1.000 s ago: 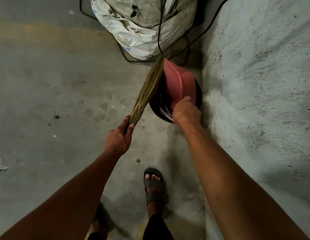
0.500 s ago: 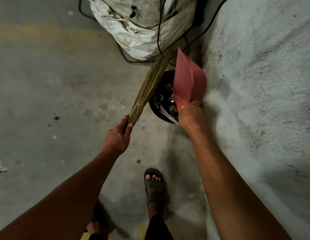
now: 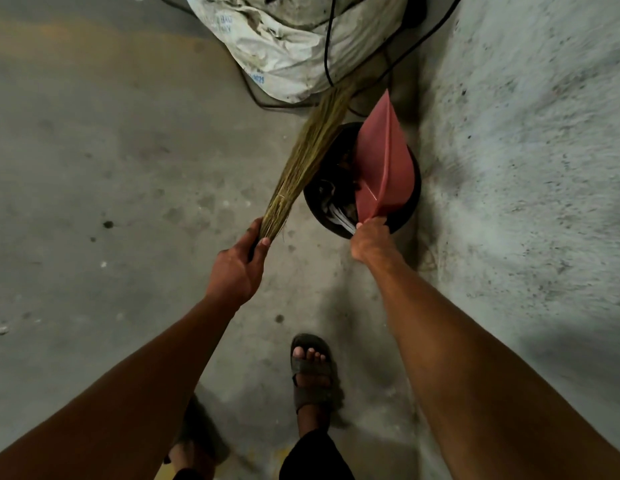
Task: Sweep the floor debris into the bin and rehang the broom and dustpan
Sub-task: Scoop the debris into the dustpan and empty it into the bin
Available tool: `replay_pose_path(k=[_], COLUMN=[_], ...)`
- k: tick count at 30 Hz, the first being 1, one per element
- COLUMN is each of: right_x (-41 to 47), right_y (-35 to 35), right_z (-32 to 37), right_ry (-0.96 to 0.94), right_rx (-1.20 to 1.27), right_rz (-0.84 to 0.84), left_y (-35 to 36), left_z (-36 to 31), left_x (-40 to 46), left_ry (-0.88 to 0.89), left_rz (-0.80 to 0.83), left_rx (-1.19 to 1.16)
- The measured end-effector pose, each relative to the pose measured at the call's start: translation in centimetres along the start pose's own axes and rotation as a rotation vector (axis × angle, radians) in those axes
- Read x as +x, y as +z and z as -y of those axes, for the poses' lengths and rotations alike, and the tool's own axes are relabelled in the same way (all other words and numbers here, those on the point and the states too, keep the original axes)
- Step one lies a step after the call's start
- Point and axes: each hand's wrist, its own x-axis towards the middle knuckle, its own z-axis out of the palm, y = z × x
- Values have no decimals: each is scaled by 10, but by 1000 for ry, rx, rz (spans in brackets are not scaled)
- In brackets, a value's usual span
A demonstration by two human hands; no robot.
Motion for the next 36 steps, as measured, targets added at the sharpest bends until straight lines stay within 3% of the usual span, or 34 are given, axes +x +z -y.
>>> replay_pose_path(k=[4,13,18,27,36], right_x=[-4,-119,-138,-84,-72], right_y=[-6,-49,-49,-56,-67], right_z=[-7,-25,-18,23,41], right_ry=[-26,-88,-121,-110,-110], right_rx=[36,86,59,-78,-281], right_rz=[-10,-316,-198,-47,-97], left_y=[3,-11,-17,-14,-9], left_z=[-2,-12,-11,22,33], left_x=[-2,-10,-15,-25,-28], left_ry=[-10,-20,-14,-53,-152], left_rz=[1,11,3,-40,-54], left_rx=[-1,39,17,43,-110])
